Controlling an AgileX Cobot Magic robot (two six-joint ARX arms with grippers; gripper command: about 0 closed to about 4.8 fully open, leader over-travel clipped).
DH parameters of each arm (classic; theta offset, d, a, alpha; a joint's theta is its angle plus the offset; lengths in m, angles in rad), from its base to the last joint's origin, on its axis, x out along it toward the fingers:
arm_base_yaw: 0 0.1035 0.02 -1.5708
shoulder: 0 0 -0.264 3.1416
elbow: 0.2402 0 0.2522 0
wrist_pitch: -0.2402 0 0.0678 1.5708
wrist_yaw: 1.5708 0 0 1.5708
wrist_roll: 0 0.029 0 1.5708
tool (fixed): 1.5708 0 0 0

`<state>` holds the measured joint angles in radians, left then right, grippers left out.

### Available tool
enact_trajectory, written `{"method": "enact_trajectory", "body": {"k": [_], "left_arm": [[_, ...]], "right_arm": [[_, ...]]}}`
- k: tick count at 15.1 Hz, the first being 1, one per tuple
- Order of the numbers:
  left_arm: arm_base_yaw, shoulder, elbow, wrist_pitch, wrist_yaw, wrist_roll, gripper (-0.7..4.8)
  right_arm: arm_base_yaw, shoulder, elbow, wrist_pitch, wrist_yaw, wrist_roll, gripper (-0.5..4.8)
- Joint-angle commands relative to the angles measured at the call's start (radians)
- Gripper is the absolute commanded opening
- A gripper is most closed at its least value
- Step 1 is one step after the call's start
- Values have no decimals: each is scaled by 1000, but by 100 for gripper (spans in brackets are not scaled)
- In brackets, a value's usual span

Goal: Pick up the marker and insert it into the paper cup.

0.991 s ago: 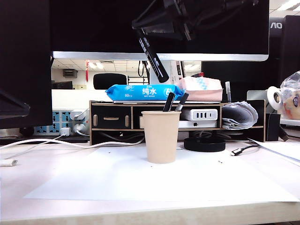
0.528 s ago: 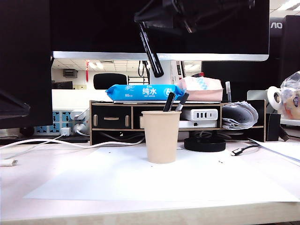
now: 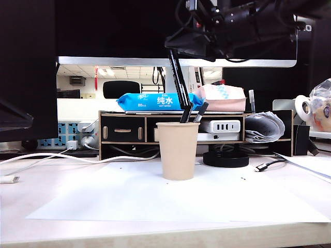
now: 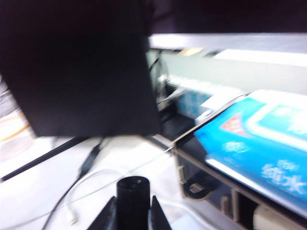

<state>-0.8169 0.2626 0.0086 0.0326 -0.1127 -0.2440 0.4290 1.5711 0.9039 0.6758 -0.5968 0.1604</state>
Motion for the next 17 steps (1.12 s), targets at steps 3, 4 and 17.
{"method": "enact_trajectory", "body": {"k": [3, 4, 17], "left_arm": [[2, 0, 2, 6, 4, -3, -5], [2, 0, 2, 7, 5, -3, -5], [2, 0, 2, 6, 1, 2, -5]], "right_arm": [[1, 64, -9, 179, 13, 86, 76], [1, 80, -9, 207, 20, 105, 76], [2, 121, -31, 218, 53, 100, 76]]}}
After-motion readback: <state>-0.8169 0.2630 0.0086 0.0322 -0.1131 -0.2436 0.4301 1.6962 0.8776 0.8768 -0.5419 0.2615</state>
